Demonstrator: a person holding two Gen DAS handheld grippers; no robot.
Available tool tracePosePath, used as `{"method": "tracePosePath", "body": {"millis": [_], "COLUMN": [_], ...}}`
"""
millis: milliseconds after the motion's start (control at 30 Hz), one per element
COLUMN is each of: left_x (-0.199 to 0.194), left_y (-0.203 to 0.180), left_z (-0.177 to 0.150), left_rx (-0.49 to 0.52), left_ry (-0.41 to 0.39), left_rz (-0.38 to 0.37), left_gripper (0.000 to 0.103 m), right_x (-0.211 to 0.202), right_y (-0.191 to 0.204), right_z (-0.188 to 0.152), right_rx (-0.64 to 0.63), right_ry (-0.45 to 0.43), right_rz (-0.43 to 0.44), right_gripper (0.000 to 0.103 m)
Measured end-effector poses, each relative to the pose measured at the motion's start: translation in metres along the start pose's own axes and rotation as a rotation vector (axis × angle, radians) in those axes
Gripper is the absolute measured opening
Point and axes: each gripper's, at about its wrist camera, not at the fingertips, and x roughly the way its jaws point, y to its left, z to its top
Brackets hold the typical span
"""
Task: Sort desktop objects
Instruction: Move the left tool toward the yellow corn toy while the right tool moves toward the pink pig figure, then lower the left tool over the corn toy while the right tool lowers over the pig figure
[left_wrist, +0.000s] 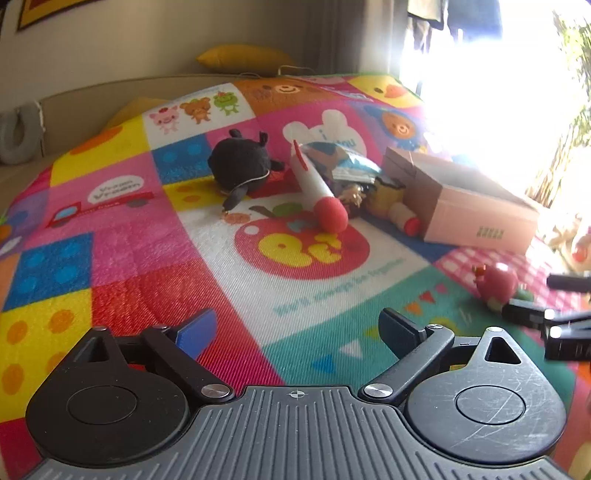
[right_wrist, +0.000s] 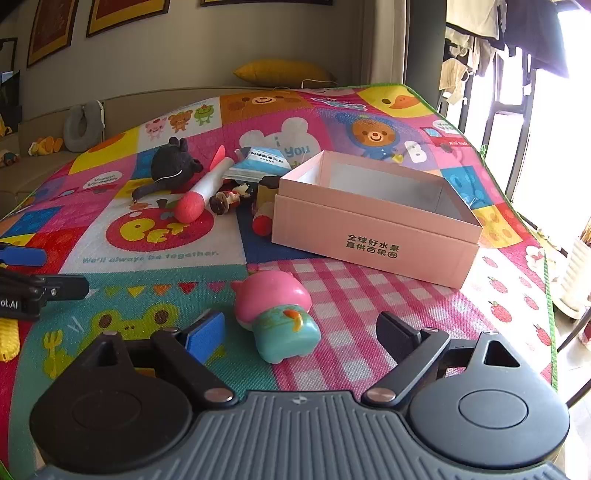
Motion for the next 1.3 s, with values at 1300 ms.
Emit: {"method": "tracePosePath", "body": {"millis": [1300], "left_x": [0.037], "left_y": [-0.079], "left_z": [0.012], "left_rx": [0.427], "left_ry": [0.084], "left_rz": [-0.331], "left_gripper": [0.103], "right_x": [0.007], "right_y": [-0.031], "right_z": [-0.008], "right_rx": [0.0], "right_ry": [0.024], "right_rz": [-0.188], "right_gripper": [0.102]}}
